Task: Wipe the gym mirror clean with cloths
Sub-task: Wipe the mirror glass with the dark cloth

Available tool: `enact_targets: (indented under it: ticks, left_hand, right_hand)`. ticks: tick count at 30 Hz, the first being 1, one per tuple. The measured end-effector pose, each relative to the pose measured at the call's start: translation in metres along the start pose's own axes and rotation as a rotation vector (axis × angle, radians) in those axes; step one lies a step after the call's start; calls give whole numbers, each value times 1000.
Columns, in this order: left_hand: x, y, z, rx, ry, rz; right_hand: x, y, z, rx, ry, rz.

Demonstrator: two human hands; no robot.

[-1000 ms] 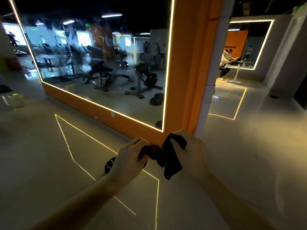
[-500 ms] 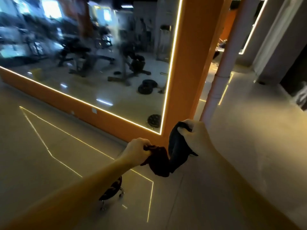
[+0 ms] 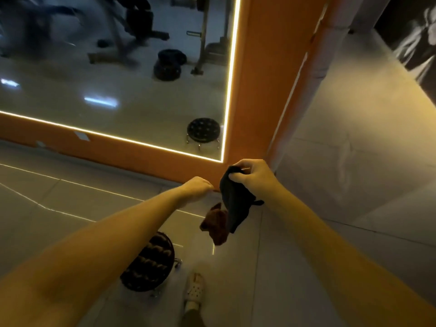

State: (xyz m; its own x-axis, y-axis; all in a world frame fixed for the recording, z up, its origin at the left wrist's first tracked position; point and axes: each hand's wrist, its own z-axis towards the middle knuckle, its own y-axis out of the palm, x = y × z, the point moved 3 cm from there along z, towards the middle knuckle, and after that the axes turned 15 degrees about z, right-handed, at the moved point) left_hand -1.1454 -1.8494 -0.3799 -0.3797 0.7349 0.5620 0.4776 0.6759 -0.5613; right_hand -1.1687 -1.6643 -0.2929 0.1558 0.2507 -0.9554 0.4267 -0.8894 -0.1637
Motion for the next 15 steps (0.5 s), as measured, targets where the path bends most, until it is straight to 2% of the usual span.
enact_targets:
  ticks: [3,5,8,11,15]
  left_hand:
    - [-22,-30,17,-208,147,-351]
    - [-33,-46,28,-272,242,-384]
    - [-46,-73,40,-215,233,-399]
    - [-54,-103,44,-127,227,-520]
    - [-67,-136,47,-15,150,-623]
  right_hand:
    - [7,16,60,-29,173,146]
    - [9,26,95,-42,261,200]
    - [8,39,138,22,330,246]
    - [12,46,169,117,476,439]
    - [33,58,179,86,672,373]
